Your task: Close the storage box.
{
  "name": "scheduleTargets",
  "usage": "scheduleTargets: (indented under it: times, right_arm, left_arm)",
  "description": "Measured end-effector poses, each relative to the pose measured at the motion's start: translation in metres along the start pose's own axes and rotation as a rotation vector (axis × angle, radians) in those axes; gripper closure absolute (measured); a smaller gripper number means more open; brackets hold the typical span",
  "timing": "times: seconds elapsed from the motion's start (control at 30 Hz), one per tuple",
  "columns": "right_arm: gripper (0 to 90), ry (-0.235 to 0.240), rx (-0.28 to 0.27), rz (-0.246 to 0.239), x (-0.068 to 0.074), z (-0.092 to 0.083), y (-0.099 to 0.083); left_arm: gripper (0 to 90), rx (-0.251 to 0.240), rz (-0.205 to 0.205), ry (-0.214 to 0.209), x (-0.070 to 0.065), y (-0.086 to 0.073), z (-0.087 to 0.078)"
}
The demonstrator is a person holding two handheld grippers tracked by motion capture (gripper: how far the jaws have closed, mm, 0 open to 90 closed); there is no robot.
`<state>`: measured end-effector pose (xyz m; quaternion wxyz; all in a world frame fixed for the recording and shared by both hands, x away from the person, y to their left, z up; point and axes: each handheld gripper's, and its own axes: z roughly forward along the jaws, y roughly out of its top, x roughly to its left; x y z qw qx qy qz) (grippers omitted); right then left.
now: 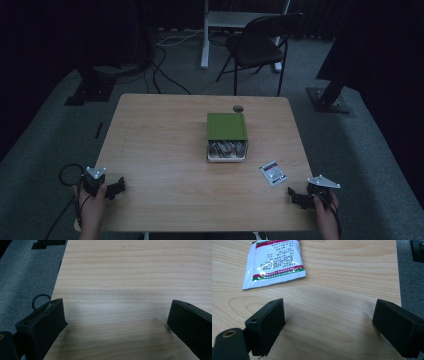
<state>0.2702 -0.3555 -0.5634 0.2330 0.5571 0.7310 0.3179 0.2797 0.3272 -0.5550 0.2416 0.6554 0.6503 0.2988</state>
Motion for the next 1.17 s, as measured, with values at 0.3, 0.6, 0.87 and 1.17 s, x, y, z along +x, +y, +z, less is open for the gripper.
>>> scheduleTargets:
  times: [0.3,0.6,0.87,1.17]
  right_arm:
    - [10.4,0.000,0.000,-0.001,0.0000,-0.0001,0.0000]
    - [10.4,0.000,0.000,0.000,0.0000,0.0000,-0.0001]
    - [10.4,0.000,-0.001,0.000,0.0000,0.0000,-0.0001]
    - [10.4,0.000,-0.001,0.000,0.0000,0.0000,0.0000]
  left_arm:
    - [2.2,0.000,-0.012,0.016,0.0016,-0.0007,0.0003]
    - [2.2,0.023,-0.084,-0.014,0.0037,-0.0011,0.0017]
    - [2.2,0.024,-0.094,-0.004,0.0025,-0.0011,0.0015]
    - [2.2,0.024,-0.104,0.005,0.0012,-0.0009,0.0016]
